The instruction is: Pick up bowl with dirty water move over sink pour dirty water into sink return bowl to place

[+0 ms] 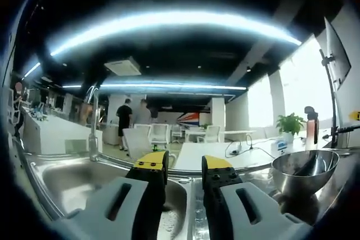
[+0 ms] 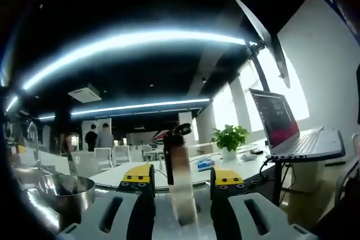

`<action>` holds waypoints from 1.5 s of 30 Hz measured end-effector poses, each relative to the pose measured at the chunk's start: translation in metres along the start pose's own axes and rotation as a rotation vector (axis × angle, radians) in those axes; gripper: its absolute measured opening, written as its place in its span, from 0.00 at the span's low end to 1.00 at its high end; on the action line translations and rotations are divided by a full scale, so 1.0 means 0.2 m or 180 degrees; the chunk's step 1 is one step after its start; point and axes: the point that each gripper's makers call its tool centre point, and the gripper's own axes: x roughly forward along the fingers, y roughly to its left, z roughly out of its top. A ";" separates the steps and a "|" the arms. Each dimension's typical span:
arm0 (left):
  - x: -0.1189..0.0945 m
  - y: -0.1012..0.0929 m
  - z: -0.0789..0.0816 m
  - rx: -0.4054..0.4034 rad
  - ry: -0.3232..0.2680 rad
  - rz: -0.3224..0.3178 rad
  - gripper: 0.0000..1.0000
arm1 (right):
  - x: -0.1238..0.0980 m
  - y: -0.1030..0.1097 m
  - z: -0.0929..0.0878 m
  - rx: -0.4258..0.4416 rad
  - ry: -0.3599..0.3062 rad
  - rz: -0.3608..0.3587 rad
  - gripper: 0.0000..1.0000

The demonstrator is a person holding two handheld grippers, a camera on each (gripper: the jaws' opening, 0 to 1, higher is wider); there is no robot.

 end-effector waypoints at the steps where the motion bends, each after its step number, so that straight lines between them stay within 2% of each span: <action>1: 0.00 0.00 0.00 -0.0001 -0.0002 0.0004 0.23 | 0.00 0.00 0.01 0.0002 -0.0001 -0.0003 0.34; 10: 0.01 0.04 0.05 0.0020 0.0024 0.0010 0.23 | 0.01 -0.03 0.05 -0.0034 0.0079 -0.0086 0.34; 25: 0.12 -0.04 0.18 0.0086 0.0153 -0.0248 0.23 | 0.11 0.09 0.22 -0.0358 0.0177 0.0140 0.34; 29: 0.15 -0.08 0.20 0.0166 0.0239 -0.0354 0.23 | 0.14 0.13 0.27 -0.0480 0.0203 0.0232 0.34; 31: 0.16 -0.08 0.21 0.0218 0.0293 -0.0360 0.22 | 0.15 0.14 0.32 -0.0595 0.0125 0.0258 0.34; 34: 0.18 -0.08 0.23 0.0188 0.0285 -0.0383 0.21 | 0.16 0.17 0.37 -0.0686 0.0114 0.0311 0.34; 41: 0.24 -0.15 0.27 0.0298 0.0399 -0.0660 0.22 | 0.20 0.28 0.48 -0.0739 0.0076 0.0532 0.32; 45: 0.26 -0.19 0.31 0.0136 0.0435 -0.0811 0.21 | 0.22 0.37 0.50 -0.0717 0.0108 0.0730 0.31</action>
